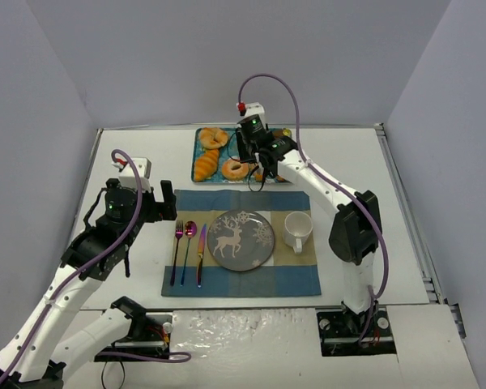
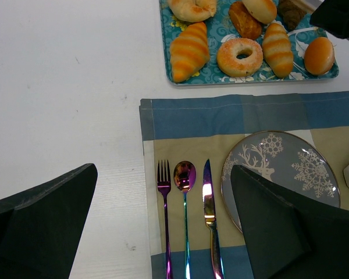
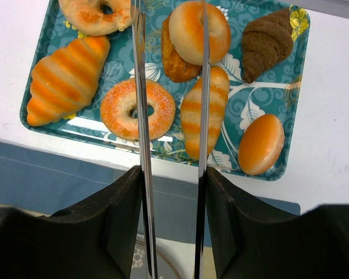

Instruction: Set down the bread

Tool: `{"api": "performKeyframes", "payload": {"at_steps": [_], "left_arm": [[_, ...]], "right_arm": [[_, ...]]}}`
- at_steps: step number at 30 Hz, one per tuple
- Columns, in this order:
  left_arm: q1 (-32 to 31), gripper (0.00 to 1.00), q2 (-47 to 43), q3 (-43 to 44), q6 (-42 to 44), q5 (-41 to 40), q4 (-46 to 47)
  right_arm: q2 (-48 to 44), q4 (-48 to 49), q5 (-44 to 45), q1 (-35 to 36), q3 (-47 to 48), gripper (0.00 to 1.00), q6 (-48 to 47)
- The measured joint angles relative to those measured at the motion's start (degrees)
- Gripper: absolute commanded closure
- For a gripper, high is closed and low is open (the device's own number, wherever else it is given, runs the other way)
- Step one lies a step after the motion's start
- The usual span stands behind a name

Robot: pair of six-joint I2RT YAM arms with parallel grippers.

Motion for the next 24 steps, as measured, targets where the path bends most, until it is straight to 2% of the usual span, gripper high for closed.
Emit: {"api": "performKeyframes", "payload": {"at_steps": [6,24], "left_arm": [[0.0,0.03,0.0,0.0,0.02,0.0,0.0],[0.0,0.03,0.0,0.0,0.02,0.0,0.0]], "right_arm": [[4.62,-1.34,4.14,2.42,2.46,0.58,-2.19],[11.34,-3.78,11.44,2.48,7.16,0.58,-6.16]]}}
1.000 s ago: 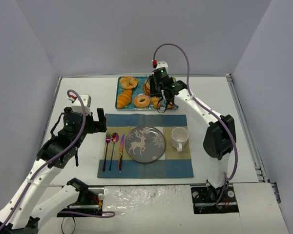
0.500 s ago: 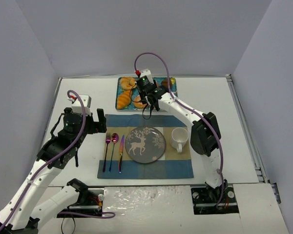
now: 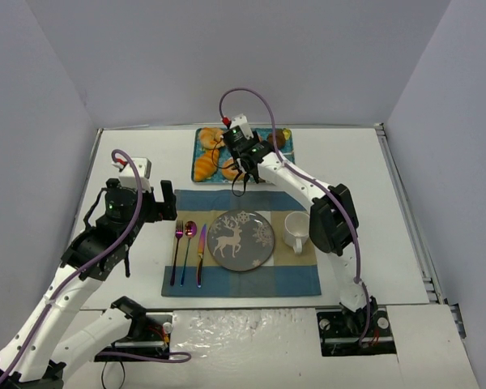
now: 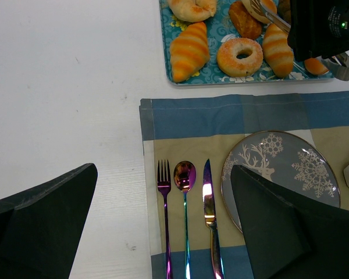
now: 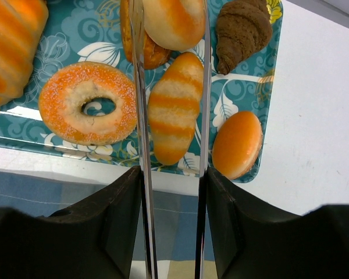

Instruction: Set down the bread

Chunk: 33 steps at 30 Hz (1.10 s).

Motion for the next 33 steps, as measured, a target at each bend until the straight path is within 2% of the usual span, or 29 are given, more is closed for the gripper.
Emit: {"api": "performKeyframes", "payload": {"at_steps": [22,26,29,33], "left_arm": [[0.0,0.03,0.0,0.0,0.02,0.02,0.0],[0.0,0.03,0.0,0.0,0.02,0.02,0.0],[0.0,0.03,0.0,0.0,0.02,0.02,0.0],[0.0,0.03,0.0,0.0,0.02,0.02,0.0]], "right_arm": [[1.89,-0.56,0.01,0.0,0.09,0.58,-0.02],[1.89,-0.57,0.04,-0.02,0.14,0.7,-0.03],[1.89,-0.63,0.04,-0.02,0.17,0.83,-0.02],[1.89,-0.63,0.04,-0.02,0.18,0.9,0.06]]}}
